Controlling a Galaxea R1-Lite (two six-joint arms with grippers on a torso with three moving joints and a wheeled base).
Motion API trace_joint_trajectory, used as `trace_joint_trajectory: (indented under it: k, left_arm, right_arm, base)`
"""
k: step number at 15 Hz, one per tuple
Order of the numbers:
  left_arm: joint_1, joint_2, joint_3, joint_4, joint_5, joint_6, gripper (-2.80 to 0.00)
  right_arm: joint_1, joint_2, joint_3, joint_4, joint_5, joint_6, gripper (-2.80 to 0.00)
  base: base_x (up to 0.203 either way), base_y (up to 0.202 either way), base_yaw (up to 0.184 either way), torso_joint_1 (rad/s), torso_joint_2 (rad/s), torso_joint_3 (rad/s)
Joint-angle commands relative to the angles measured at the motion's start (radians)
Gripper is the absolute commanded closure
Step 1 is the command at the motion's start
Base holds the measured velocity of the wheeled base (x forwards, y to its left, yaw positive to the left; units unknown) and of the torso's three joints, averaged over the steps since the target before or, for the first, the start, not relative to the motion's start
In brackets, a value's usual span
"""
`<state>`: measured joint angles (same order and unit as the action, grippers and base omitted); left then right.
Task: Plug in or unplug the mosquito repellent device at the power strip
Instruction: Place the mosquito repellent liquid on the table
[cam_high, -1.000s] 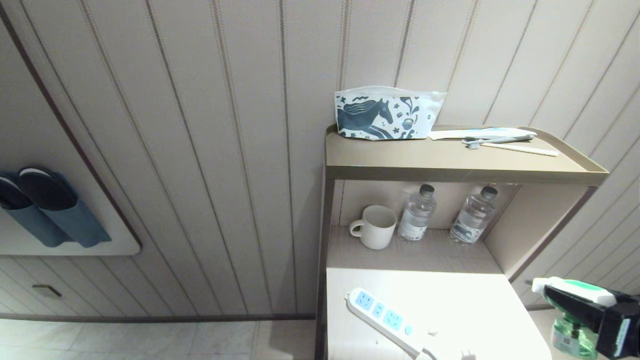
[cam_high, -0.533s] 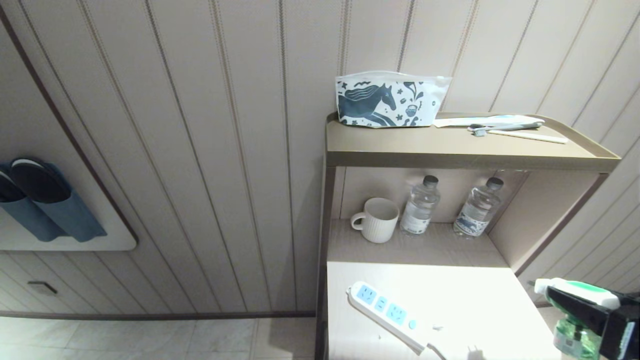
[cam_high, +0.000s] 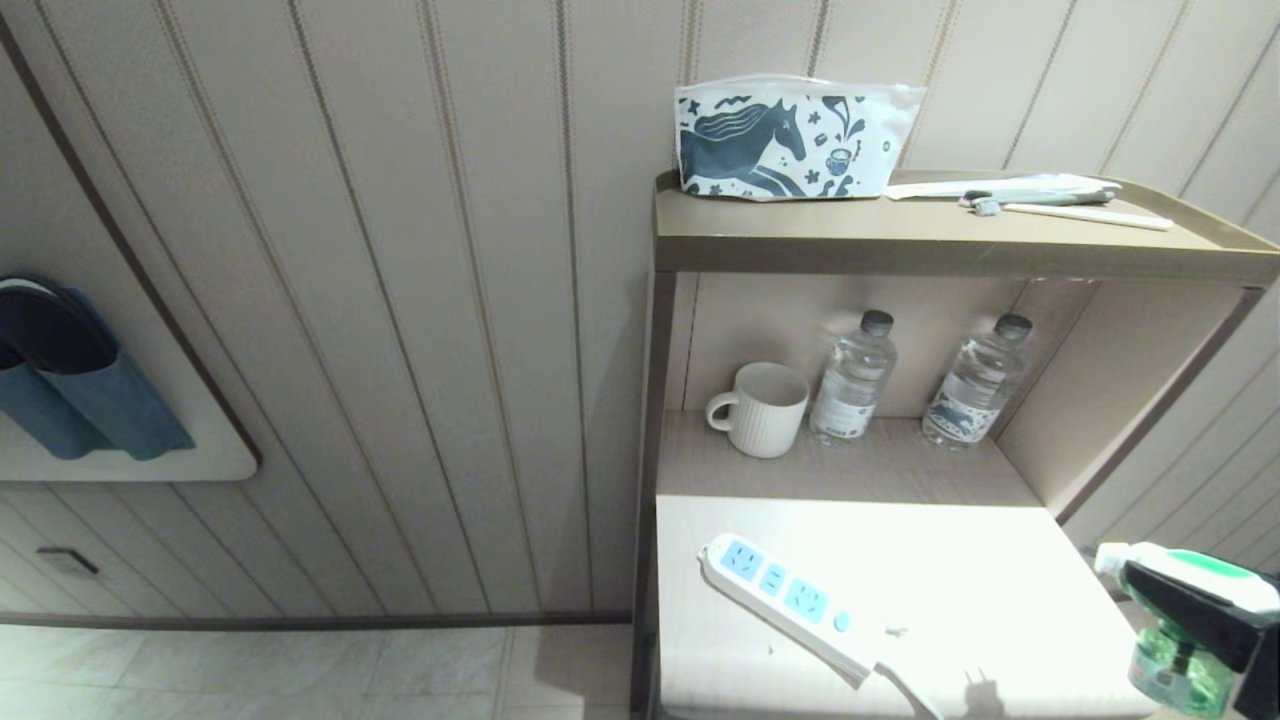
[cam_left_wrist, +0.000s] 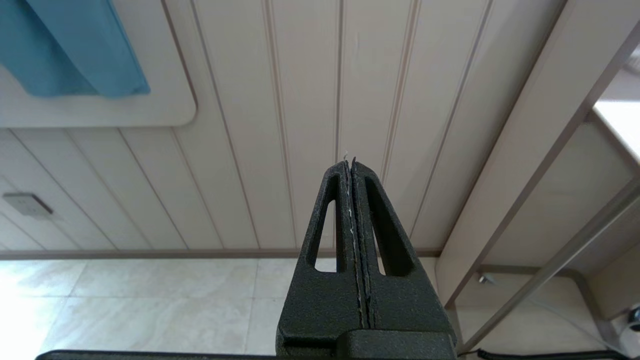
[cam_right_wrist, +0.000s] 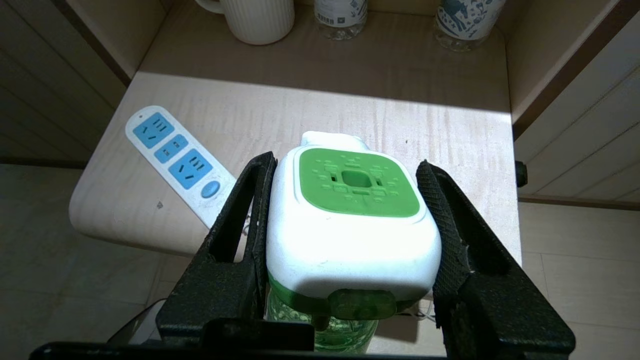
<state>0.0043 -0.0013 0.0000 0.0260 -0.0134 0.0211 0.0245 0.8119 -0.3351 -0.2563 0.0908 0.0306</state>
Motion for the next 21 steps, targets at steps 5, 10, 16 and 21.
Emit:
trace_joint_trajectory:
  k: [5, 10, 16, 21]
  left_arm:
    - [0.0, 0.001, 0.0, 0.0, 0.0, 0.0, 0.0]
    - [0.0, 0.001, 0.0, 0.0, 0.0, 0.0, 0.0]
    - [0.0, 0.001, 0.0, 0.0, 0.0, 0.0, 0.0]
    - [0.0, 0.001, 0.0, 0.0, 0.0, 0.0, 0.0]
  right_arm:
    - [0.0, -0.011, 0.001, 0.0, 0.0, 0.0, 0.0]
    - [-0.001, -0.013, -0.002, -0.006, 0.001, 0.0, 0.0]
    - [-0.007, -0.001, -0.055, -0.071, 0.0, -0.004, 0.0]
    - [-0.196, 0.247, 0.158, -0.678, -0.028, -0.068, 0.0]
  base:
    - [0.0, 0.0, 0.0, -0.242, 0.54, 0.295]
    - [0.0, 0.0, 0.0, -0.217, 0.51, 0.287]
    - [0.0, 0.0, 0.0, -0.041, 0.1, 0.061]
    - [0.0, 0.0, 0.0, 0.0, 0.0, 0.0]
